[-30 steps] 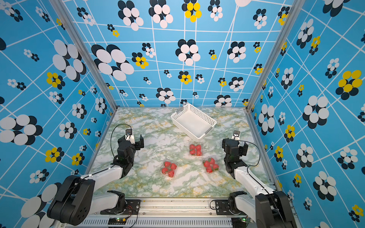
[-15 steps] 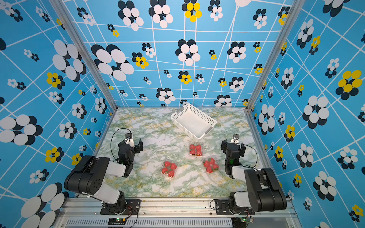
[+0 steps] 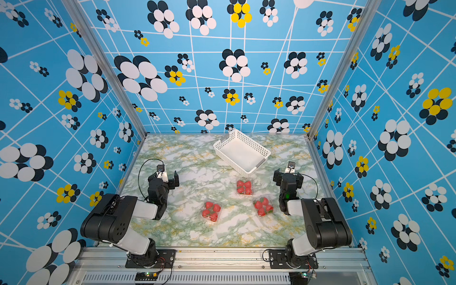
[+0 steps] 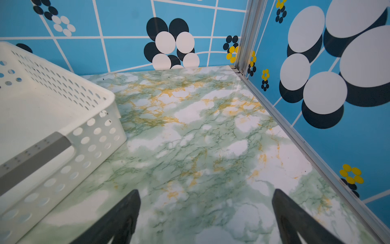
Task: Pack strawberries into containers
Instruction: Reset both arms
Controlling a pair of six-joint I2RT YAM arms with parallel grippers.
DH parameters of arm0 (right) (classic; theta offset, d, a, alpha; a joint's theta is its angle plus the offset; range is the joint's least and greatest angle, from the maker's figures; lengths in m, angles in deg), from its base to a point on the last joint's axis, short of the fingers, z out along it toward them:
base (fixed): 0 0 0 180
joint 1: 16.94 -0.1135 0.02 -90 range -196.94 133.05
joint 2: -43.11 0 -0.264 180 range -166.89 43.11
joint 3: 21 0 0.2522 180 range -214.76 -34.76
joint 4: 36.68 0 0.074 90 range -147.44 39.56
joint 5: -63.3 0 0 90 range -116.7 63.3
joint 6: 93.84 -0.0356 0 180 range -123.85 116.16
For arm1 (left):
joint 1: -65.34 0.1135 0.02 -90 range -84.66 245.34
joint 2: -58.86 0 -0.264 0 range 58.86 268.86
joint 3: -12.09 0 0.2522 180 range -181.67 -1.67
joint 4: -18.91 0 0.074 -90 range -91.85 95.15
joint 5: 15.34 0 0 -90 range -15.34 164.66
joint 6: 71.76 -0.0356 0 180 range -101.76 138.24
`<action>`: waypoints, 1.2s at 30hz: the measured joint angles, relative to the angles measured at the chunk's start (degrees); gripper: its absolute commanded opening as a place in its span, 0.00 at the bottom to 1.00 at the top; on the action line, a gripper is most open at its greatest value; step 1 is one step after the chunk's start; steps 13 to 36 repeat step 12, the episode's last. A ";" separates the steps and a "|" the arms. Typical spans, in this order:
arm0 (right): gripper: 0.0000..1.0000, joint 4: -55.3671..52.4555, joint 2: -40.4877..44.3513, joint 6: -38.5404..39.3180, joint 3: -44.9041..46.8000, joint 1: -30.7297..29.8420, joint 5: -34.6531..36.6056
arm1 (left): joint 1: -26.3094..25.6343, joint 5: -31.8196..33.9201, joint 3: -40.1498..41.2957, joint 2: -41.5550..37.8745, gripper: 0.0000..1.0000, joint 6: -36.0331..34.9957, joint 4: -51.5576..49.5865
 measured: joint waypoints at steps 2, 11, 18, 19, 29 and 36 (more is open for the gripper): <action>0.99 -0.61 0.00 0.00 0.00 0.00 0.00 | 0.00 -0.02 -0.11 0.00 1.00 0.04 -0.11; 0.99 -1.57 0.00 0.00 0.00 0.00 -0.02 | 0.00 -0.04 -0.48 0.00 0.99 0.42 -1.73; 0.99 -1.60 0.00 0.00 0.00 0.00 0.00 | 0.00 -0.04 -0.48 0.00 1.00 0.42 -1.75; 0.99 -1.60 0.00 0.00 0.00 0.00 0.00 | 0.00 -0.04 -0.48 0.00 1.00 0.42 -1.75; 0.99 -1.60 0.00 0.00 0.00 0.00 0.00 | 0.00 -0.04 -0.48 0.00 1.00 0.42 -1.75; 0.99 -1.60 0.00 0.00 0.00 0.00 0.00 | 0.00 -0.04 -0.48 0.00 1.00 0.42 -1.75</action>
